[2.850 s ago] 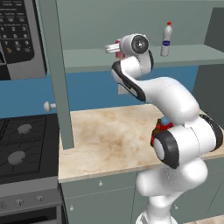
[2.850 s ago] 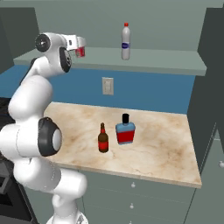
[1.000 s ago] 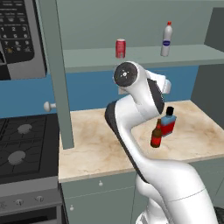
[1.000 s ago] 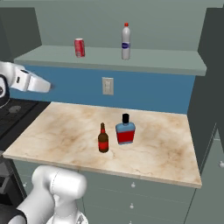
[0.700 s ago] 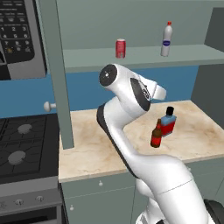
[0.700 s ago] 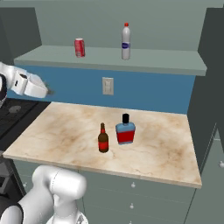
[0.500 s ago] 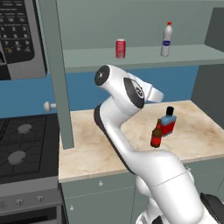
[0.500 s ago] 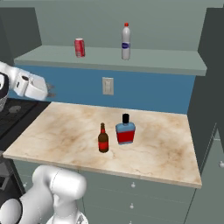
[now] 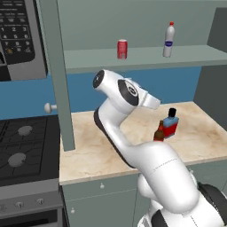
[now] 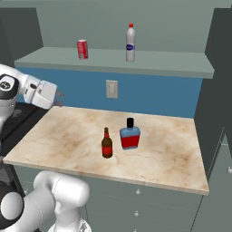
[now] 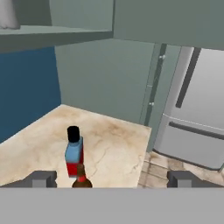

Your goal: Sort all alcoholic drinks to one cabinet, and non-alcoholic drinks to the other.

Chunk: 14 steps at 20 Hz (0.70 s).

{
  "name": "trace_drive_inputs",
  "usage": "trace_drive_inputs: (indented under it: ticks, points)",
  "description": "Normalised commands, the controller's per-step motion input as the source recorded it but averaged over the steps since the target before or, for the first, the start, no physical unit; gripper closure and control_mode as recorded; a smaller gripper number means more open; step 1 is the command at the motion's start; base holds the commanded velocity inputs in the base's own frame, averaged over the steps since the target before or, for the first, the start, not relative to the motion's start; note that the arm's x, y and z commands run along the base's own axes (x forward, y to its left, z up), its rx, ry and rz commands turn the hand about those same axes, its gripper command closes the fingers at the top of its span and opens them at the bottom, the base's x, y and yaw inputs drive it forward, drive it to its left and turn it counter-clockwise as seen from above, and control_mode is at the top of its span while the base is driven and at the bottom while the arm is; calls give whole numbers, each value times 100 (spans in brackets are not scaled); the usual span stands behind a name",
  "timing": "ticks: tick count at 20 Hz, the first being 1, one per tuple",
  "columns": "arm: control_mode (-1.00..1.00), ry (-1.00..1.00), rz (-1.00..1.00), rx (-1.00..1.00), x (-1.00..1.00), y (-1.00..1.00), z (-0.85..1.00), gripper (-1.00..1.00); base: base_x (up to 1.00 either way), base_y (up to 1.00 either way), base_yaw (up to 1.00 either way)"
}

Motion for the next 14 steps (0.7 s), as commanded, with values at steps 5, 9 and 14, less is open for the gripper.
trace_drive_inputs:
  ticks: [5,9,14]
  points:
    - [-100,-1,-12,0,1,-18,-41,-100,0,0,0]
    - [-100,-2,-10,0,0,-25,-42,-100,0,0,0]
    - [-100,0,-9,0,0,-28,-35,-100,0,0,0]
